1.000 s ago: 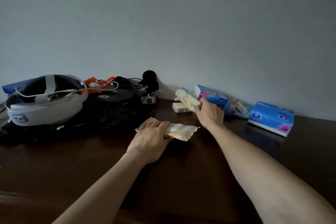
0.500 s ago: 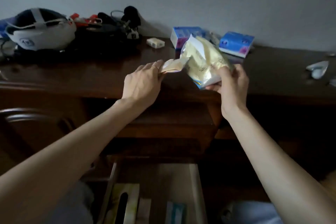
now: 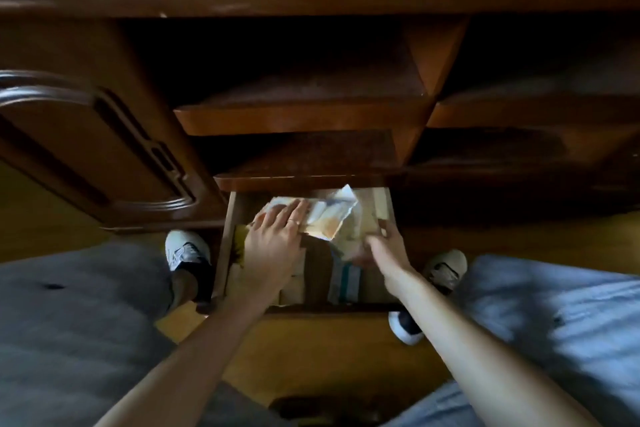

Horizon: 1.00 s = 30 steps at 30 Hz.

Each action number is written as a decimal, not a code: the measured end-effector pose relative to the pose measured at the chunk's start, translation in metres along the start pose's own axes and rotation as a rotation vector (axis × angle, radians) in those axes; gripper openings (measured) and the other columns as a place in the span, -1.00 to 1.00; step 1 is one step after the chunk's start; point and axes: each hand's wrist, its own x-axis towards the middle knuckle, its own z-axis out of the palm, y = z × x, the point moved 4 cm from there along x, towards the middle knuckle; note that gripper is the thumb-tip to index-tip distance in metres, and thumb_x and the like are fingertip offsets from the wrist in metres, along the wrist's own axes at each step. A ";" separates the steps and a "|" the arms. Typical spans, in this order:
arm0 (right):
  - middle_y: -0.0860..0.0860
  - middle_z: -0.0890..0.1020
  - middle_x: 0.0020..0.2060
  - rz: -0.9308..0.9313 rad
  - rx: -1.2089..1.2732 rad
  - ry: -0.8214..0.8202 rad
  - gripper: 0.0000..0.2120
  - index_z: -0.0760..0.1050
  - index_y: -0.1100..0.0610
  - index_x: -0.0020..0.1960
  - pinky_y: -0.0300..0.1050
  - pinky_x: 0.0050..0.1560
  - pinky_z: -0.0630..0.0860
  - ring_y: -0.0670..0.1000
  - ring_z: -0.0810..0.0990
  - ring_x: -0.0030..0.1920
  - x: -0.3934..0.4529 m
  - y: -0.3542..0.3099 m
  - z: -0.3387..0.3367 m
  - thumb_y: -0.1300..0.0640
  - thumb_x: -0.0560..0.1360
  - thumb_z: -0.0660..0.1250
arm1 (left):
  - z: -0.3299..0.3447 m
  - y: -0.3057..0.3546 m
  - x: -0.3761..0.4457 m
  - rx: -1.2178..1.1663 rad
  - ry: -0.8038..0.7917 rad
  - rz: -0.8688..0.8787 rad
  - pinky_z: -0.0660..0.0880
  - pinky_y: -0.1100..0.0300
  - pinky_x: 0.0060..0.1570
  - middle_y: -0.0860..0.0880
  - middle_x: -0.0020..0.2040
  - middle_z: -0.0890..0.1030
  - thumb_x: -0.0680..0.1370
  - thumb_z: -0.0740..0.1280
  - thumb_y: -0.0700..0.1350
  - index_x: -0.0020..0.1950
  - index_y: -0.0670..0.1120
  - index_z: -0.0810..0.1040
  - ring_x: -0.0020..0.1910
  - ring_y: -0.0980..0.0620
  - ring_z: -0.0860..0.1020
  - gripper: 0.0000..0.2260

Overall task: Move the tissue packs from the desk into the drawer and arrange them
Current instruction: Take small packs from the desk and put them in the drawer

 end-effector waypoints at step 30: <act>0.07 0.67 0.21 0.308 0.192 -0.574 -0.45 0.52 0.01 0.36 0.11 0.17 0.63 0.13 0.65 0.22 0.058 0.066 0.048 0.04 0.40 0.57 | 0.097 -0.041 0.002 -0.454 0.066 -0.317 0.24 -0.18 0.45 -0.15 0.60 0.14 0.53 0.36 -0.01 0.60 0.08 0.22 0.56 -0.17 0.18 -0.35</act>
